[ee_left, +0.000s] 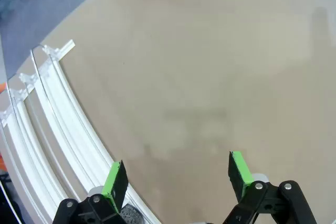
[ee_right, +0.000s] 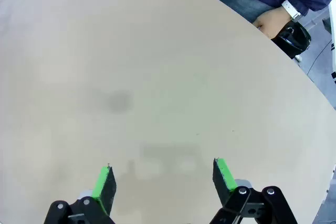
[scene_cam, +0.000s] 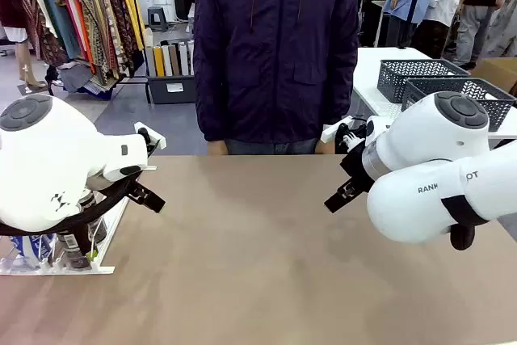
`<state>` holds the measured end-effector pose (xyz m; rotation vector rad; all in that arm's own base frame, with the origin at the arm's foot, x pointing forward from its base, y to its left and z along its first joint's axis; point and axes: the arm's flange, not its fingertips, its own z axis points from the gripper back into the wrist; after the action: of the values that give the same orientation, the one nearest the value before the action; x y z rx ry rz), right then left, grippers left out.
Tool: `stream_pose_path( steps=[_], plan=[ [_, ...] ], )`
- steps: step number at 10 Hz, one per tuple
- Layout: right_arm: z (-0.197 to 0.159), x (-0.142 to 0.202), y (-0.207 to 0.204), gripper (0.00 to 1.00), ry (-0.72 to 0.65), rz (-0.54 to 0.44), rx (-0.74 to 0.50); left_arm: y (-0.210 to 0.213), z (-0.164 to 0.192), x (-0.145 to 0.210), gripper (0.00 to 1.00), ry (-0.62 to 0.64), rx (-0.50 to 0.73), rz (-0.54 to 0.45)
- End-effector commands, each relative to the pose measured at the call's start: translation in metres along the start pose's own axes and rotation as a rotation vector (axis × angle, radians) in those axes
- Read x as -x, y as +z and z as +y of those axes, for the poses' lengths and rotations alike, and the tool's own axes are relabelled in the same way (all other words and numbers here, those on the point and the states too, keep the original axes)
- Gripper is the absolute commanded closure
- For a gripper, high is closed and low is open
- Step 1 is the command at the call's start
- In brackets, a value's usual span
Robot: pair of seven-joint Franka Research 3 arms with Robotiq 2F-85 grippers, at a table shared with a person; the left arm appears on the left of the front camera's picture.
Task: Retrieve and store the cans from the dispenser.
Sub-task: Pick up one can from the Automatic Can Dispenser and place it in the middle of the table.
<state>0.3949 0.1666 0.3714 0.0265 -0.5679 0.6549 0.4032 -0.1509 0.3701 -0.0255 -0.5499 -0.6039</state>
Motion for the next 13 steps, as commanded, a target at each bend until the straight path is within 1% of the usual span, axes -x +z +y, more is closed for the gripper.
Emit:
stream_pose_path(
  steps=[1,11,12,13],
  plan=[
    [0.000,0.000,0.000,0.00,0.000,0.000,0.000,0.000,0.000,0.000,0.00,0.000,0.000,-0.001],
    [0.000,0.000,0.000,0.00,0.000,0.000,0.000,0.000,0.000,0.000,0.00,0.001,0.000,0.000],
    [-0.004,0.001,0.017,0.00,-0.004,0.049,-0.107,0.000,0.000,0.000,0.00,0.001,0.000,0.000],
    [-0.003,0.003,0.047,0.00,0.022,0.039,-0.294,0.035,0.001,-0.003,0.00,-0.048,0.101,0.065]
  ],
)
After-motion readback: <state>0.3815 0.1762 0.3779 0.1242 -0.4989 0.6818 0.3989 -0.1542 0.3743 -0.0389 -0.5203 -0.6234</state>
